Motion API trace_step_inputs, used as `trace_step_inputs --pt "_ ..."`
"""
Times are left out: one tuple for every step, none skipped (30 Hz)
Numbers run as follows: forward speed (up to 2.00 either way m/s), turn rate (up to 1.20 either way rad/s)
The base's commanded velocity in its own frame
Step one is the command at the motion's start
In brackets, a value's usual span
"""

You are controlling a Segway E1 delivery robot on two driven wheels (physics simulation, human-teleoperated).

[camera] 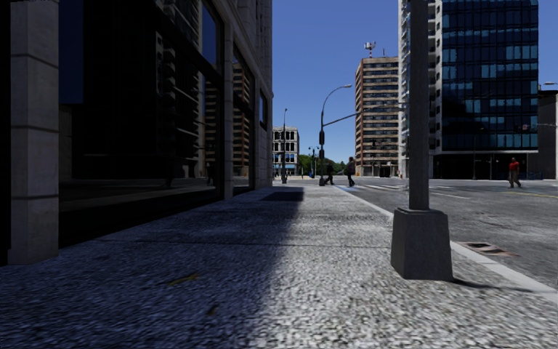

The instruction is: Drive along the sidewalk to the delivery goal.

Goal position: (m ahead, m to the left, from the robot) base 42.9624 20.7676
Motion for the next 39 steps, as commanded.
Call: trace_step_inputs --pt "1.98 0.00" --pt "1.98 0.00" --pt "1.98 0.00" --pt "1.98 0.00" --pt "1.98 0.00" --pt "1.98 0.00" --pt "1.98 0.00" --pt "1.98 0.00" --pt "1.98 0.00" --pt "1.98 0.00" --pt "1.98 0.00" --pt "1.98 0.00" --pt "1.98 0.00" --pt "1.98 0.00" --pt "1.98 0.00" --pt "1.98 0.00" --pt "1.98 0.00" --pt "1.98 0.00" --pt "1.98 0.00" --pt "1.98 0.00" --pt "1.98 0.00" --pt "1.98 0.00" --pt "1.98 0.00" --pt "1.98 0.00" --pt "1.98 0.00" --pt "1.98 0.00" --pt "1.98 0.00" --pt "1.98 0.00" --pt "1.98 0.00" --pt "1.98 0.00" --pt "1.98 0.00" --pt "1.98 0.00" --pt "1.98 0.00" --pt "1.98 0.00" --pt "1.98 0.00" --pt "1.98 0.00" --pt "1.98 0.00" --pt "1.98 0.00" --pt "1.98 0.00"
